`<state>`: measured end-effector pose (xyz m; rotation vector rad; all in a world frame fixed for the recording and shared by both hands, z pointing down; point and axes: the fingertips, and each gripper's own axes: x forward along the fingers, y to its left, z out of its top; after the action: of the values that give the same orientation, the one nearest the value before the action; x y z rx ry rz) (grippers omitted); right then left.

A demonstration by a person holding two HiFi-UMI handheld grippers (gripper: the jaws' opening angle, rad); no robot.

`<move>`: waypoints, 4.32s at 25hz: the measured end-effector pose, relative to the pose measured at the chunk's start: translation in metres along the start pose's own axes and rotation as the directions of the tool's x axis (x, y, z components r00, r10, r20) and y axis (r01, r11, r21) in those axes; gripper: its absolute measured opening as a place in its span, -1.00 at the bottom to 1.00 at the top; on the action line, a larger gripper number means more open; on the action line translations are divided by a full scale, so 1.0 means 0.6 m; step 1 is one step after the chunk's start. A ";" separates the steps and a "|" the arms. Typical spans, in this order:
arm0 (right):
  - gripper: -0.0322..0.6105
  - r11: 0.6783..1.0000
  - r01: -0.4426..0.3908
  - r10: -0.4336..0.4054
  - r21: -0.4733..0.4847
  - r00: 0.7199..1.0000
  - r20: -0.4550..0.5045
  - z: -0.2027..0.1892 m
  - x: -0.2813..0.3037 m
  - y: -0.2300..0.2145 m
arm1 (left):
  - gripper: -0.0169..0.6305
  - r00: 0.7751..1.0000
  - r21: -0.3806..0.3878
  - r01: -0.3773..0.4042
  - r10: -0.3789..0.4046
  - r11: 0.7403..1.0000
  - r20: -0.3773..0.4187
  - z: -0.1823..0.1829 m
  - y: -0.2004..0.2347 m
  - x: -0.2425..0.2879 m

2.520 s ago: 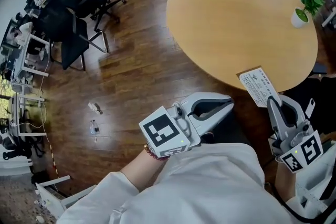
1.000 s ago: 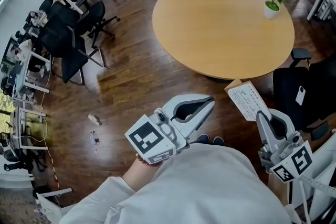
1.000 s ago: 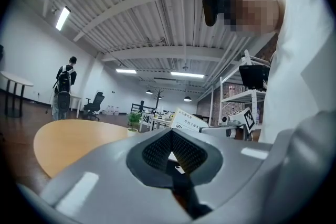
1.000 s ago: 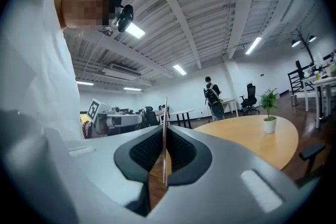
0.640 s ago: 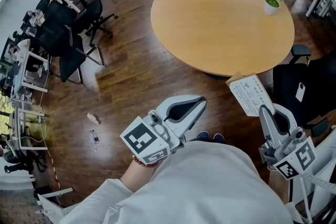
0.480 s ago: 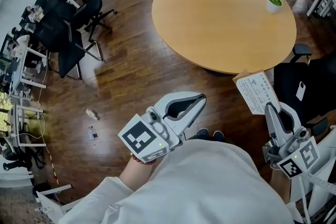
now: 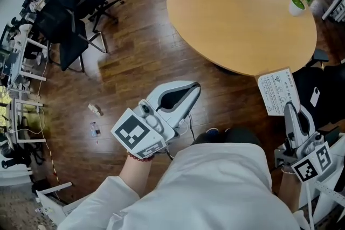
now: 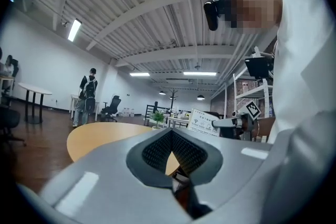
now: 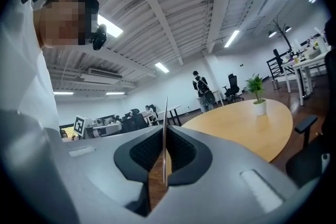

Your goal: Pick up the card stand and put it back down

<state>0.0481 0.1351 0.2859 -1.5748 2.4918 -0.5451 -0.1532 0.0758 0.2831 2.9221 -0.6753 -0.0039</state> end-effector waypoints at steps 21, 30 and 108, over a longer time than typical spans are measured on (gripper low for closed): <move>-0.83 1.000 0.002 0.000 0.016 0.988 -0.154 0.039 0.289 -0.373 | -0.95 0.988 -0.045 -0.142 0.139 0.989 -0.065 0.023 0.241 0.306; -0.83 1.000 -0.027 0.028 0.007 0.935 -0.354 -0.030 0.432 -0.584 | -0.94 0.971 -0.078 -0.218 0.207 0.973 -0.121 0.031 0.308 0.399; -0.37 0.976 -0.169 0.166 -0.139 0.986 -0.031 0.014 -0.053 -0.006 | -0.95 0.995 -0.103 0.096 -0.097 0.990 -0.004 0.033 -0.134 0.111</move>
<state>0.0678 0.1603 0.2776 -1.3904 2.6988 -0.3694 -0.0590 0.1153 0.2544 2.8510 -0.5156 -0.0345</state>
